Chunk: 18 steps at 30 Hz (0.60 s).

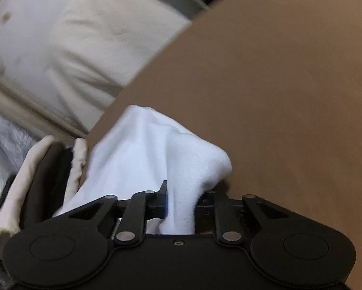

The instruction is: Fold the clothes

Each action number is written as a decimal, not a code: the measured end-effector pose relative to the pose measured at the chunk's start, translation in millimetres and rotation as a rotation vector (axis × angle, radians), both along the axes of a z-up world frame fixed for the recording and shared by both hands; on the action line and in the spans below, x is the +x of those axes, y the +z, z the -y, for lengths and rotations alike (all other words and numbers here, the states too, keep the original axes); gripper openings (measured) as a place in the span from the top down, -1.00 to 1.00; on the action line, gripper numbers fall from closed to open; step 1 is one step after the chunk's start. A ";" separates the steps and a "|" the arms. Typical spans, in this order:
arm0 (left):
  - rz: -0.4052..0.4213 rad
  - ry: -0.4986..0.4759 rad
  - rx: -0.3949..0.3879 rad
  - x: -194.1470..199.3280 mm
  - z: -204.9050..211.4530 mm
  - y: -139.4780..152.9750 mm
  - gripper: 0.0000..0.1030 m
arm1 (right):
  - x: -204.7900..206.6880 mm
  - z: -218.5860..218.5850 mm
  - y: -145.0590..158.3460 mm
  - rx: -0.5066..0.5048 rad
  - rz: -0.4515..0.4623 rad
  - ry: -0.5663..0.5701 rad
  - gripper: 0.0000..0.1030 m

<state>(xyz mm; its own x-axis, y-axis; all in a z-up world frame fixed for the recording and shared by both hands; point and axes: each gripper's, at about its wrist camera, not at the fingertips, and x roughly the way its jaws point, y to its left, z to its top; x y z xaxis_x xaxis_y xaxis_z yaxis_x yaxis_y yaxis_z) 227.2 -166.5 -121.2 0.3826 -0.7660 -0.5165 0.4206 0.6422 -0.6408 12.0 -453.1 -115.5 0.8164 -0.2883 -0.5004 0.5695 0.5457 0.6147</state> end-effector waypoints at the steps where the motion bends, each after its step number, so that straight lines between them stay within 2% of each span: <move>1: -0.012 0.033 -0.034 -10.6 -9.1 7.8 0.62 | -1.0 -6.2 12.6 -0.089 0.000 0.030 0.64; 2: 0.003 0.057 -0.034 -21.8 -15.6 13.1 0.61 | -2.8 -13.4 26.3 -0.188 0.000 0.066 0.64; 3: 0.020 0.077 -0.032 -32.7 -21.6 18.1 0.60 | -5.9 -16.3 35.5 -0.245 0.010 0.102 0.65; 4: 0.054 0.058 0.013 -38.5 -20.0 19.6 0.53 | -6.3 -8.0 36.1 -0.226 0.013 0.123 0.62; 5: 0.051 0.051 0.075 -35.8 -15.1 13.4 0.38 | -5.1 4.3 33.5 -0.179 0.012 0.137 0.58; 6: 0.046 0.047 0.136 -33.0 -10.4 6.8 0.35 | -5.4 16.1 24.9 -0.109 -0.015 0.118 0.40; 7: 0.007 0.074 0.192 -26.6 -6.8 -7.8 0.35 | -7.7 23.9 15.5 -0.055 -0.051 0.086 0.28; 8: -0.027 0.088 0.211 -21.3 -7.2 -18.3 0.26 | -9.8 28.3 5.3 -0.023 -0.090 0.060 0.28; 9: -0.052 0.094 0.177 -17.4 -10.1 -24.6 0.20 | -11.4 30.3 -5.3 0.001 -0.119 0.044 0.16; 12: -0.125 0.105 0.086 -6.1 -19.4 -37.3 0.10 | -19.7 29.2 -20.9 0.047 -0.077 0.039 0.03; 14: -0.139 0.106 0.053 0.3 -27.1 -38.9 -0.20 | -19.4 27.4 -22.3 0.065 -0.051 0.054 -0.14; 16: -0.141 0.115 0.030 5.5 -27.4 -46.7 -0.24 | -15.3 25.7 -23.7 0.070 -0.036 0.069 -0.22; 18: -0.076 0.150 0.037 12.1 -23.3 -51.5 -0.24 | -3.6 24.3 -25.1 0.051 -0.045 0.084 -0.22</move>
